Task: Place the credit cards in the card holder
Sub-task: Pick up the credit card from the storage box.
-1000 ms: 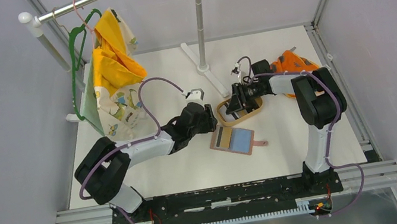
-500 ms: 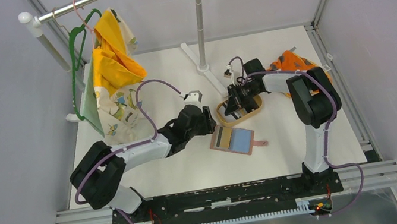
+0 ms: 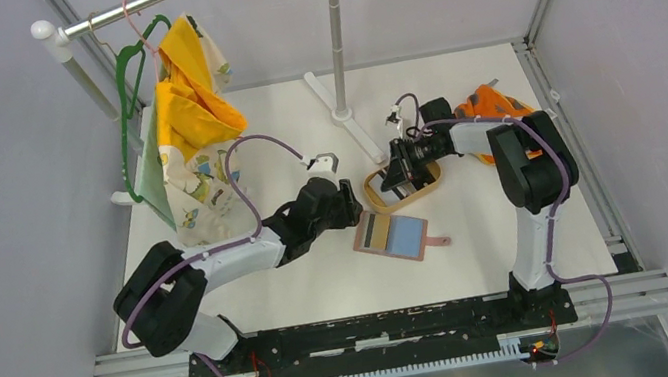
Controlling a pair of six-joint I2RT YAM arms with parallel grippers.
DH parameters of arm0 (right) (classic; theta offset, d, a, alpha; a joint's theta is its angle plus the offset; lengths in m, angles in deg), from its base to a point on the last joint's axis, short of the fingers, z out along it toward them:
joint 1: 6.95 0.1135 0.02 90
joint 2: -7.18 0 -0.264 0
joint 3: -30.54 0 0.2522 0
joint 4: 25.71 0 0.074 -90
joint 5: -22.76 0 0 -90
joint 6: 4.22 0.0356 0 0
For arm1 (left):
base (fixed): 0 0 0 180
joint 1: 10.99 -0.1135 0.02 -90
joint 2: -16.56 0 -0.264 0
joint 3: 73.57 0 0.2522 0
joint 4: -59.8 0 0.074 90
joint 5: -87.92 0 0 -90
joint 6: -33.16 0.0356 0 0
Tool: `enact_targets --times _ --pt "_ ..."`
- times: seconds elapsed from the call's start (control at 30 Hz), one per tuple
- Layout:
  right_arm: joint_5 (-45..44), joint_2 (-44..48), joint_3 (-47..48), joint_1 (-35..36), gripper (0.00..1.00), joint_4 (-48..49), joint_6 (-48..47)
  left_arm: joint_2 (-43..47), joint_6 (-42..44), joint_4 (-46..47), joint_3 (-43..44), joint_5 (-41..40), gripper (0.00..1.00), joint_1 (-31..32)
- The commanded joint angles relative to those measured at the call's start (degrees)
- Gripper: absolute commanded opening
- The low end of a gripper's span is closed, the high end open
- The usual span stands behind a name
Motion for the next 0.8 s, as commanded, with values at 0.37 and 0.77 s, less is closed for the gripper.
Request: enact_targets --times 0.37,0.77 --pt "5.9 1.6 -0.5 -1.7 0.26 3.5 1.9 2.8 1.0 1.0 0.1 0.2 0.55 0.0" --pt "7.6 2.6 -1.4 -4.0 0.27 3.9 2.3 4.9 1.1 0.4 -0.6 0.7 0.55 0.0"
